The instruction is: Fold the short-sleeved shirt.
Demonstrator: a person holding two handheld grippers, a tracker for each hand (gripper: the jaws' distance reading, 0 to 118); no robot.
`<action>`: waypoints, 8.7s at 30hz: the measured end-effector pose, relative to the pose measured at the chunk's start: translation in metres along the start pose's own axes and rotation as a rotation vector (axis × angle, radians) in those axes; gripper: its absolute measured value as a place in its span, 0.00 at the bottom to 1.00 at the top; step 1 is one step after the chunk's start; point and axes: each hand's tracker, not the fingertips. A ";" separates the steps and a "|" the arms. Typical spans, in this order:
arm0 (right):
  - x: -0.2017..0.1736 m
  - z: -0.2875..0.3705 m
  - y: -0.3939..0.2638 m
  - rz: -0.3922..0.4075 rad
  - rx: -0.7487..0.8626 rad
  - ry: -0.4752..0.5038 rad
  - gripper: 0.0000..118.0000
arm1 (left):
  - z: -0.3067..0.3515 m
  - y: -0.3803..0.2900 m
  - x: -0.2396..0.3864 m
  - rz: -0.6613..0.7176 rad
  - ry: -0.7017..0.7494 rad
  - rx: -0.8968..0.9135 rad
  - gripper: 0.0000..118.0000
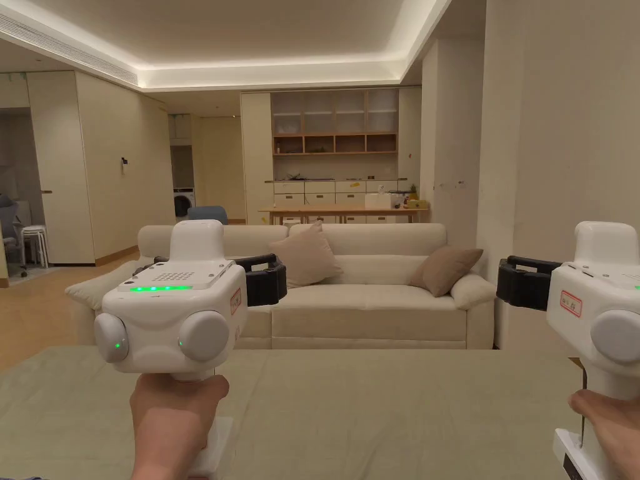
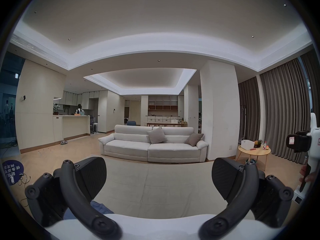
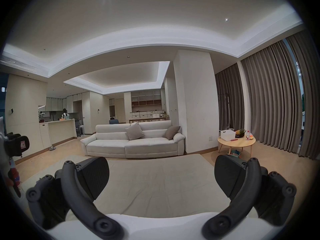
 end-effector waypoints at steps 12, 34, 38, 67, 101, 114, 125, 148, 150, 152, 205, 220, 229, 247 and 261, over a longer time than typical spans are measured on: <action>-0.002 0.003 -0.003 0.005 0.002 0.001 1.00 | 0.005 0.001 0.003 -0.005 -0.003 0.015 1.00; -0.001 0.006 -0.019 -0.010 -0.008 0.008 0.06 | 0.019 -0.014 0.017 -0.080 -0.015 0.013 0.00; -0.001 0.011 -0.026 0.025 -0.001 0.012 0.00 | 0.019 -0.021 0.015 -0.016 -0.064 -0.018 0.00; -0.485 0.023 -0.119 0.107 -0.217 1.124 0.00 | 0.260 -0.068 -0.410 0.162 0.865 -0.264 0.00; -0.335 -0.161 -0.268 0.061 -0.522 0.713 0.00 | -0.140 -0.275 -0.426 0.486 0.417 -0.771 0.00; -0.121 -0.054 -0.122 -0.045 -0.292 0.458 0.00 | -0.120 -0.104 -0.074 0.337 -0.253 -0.642 0.00; 0.044 0.055 -0.114 -0.110 -0.292 0.169 0.00 | -0.045 -0.337 0.159 0.232 -0.422 -1.207 0.00; 0.024 0.061 -0.094 -0.064 -0.203 0.158 0.00 | 0.043 -0.078 -0.046 0.179 -0.115 -0.225 0.80; 0.018 0.053 -0.088 -0.073 -0.188 0.175 0.00 | 0.057 -0.034 -0.075 0.065 -0.029 -0.249 0.57; 0.009 0.046 -0.085 -0.070 -0.181 0.186 0.00 | 0.067 -0.027 -0.096 0.006 0.040 -0.133 0.14; -0.040 -0.159 -0.335 0.128 -0.846 0.540 1.00 | -0.108 -0.297 -0.160 0.119 -0.184 -0.904 0.04; -0.081 -0.171 -0.391 0.342 -1.058 0.547 0.03 | -0.078 -0.317 -0.172 0.168 -0.143 -0.933 0.04; -0.039 -0.115 -0.243 -0.002 -0.590 0.424 0.03 | -0.056 -0.243 -0.171 0.281 -0.084 -0.705 0.04; -0.007 -0.257 0.116 -0.167 0.020 0.067 0.03 | -0.259 0.060 -0.151 0.281 0.100 -0.232 0.04; -0.023 -0.399 0.145 -0.122 0.034 -0.024 0.03 | -0.409 0.093 -0.108 0.211 0.155 -0.148 0.04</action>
